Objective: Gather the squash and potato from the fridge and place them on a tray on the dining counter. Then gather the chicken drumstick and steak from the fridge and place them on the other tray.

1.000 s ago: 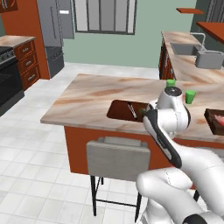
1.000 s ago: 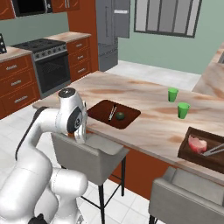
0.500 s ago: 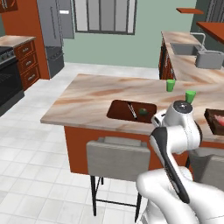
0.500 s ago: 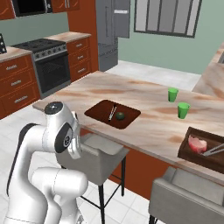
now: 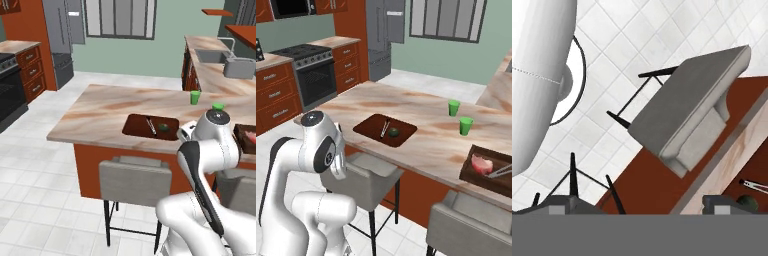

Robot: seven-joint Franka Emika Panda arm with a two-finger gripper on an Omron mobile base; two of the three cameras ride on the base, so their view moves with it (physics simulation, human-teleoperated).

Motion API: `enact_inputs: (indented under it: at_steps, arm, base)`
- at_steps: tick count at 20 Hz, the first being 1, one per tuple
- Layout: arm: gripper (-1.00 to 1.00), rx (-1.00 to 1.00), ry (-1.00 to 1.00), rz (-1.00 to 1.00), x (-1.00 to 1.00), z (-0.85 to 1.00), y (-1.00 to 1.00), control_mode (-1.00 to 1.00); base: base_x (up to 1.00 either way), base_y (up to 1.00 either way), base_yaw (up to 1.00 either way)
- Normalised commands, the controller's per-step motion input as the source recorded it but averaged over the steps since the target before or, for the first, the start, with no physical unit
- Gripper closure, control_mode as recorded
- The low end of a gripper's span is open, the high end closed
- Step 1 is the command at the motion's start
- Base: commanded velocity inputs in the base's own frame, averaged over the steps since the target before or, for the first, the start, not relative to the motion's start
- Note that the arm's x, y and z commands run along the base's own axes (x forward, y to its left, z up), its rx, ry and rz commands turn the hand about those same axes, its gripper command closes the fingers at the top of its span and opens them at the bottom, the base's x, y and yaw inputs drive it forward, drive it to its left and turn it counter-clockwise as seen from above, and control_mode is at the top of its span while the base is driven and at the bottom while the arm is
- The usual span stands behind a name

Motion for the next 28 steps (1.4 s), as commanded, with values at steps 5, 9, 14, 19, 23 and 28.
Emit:
enact_inputs:
  at_steps: [5,9,14,19,23,28]
  arm:
    - [-1.0,0.0,0.0,0.0,0.0,0.0,0.0,1.0]
    - [-1.0,0.0,0.0,0.0,0.0,0.0,0.0,1.0]
    - [-1.0,0.0,0.0,0.0,0.0,0.0,0.0,1.0]
    - [-1.0,0.0,0.0,0.0,0.0,0.0,0.0,1.0]
    - [-1.0,0.0,0.0,0.0,0.0,0.0,0.0,1.0]
    - [-1.0,0.0,0.0,0.0,0.0,0.0,0.0,1.0]
  base:
    - [-0.59,0.0,0.06]
    - [-0.15,0.29,0.01]
    - [0.0,0.8,-0.08]
    - [0.0,0.97,-0.14]
    - [0.0,0.89,-0.19]
    - [0.03,0.84,-0.26]
